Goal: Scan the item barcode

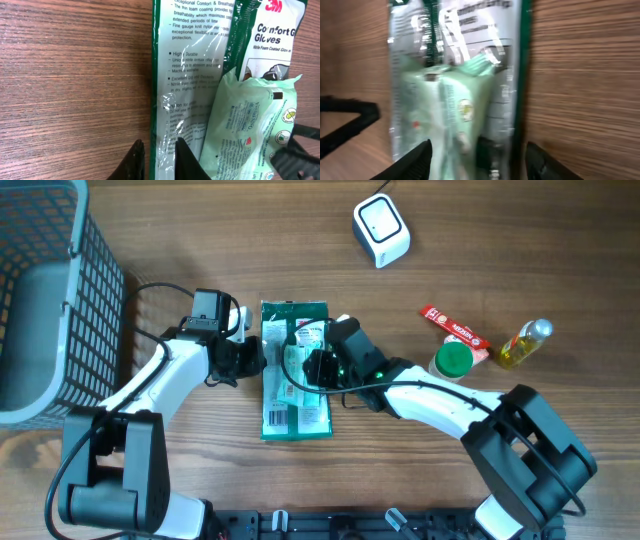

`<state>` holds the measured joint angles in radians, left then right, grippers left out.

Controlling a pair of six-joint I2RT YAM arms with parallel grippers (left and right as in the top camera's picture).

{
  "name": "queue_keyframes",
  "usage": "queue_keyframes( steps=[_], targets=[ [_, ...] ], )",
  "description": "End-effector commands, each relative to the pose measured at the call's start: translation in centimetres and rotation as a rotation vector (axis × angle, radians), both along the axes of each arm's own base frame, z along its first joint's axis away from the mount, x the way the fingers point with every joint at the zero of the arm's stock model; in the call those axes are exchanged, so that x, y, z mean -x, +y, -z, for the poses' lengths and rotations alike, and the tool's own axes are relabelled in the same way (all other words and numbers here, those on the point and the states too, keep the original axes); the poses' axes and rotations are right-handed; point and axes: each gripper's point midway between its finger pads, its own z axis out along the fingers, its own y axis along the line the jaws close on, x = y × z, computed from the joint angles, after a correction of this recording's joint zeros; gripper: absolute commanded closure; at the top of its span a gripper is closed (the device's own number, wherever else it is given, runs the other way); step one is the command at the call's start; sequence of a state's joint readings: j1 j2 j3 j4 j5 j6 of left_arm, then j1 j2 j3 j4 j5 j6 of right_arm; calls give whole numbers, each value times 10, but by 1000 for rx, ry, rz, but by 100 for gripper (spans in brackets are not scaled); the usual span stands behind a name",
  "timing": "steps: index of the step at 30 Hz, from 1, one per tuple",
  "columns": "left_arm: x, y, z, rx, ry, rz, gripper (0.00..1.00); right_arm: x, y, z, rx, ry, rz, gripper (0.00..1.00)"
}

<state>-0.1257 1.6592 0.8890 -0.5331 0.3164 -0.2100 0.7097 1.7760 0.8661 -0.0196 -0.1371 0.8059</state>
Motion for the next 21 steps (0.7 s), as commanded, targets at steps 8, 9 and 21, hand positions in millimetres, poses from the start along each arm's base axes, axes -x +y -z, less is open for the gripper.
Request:
queue_keyframes(
  steps=[8, 9, 21],
  targets=[
    [4, 1, 5, -2, 13, 17, 87, 0, -14, -1, 87, -35, -25, 42],
    [4, 1, 5, -2, 13, 17, 87, 0, -15, -1, 93, -38, -36, 43],
    [-9, -25, -34, 148, -11, 57, 89, 11, 4, 0, -25, 29, -131, 39]
  ],
)
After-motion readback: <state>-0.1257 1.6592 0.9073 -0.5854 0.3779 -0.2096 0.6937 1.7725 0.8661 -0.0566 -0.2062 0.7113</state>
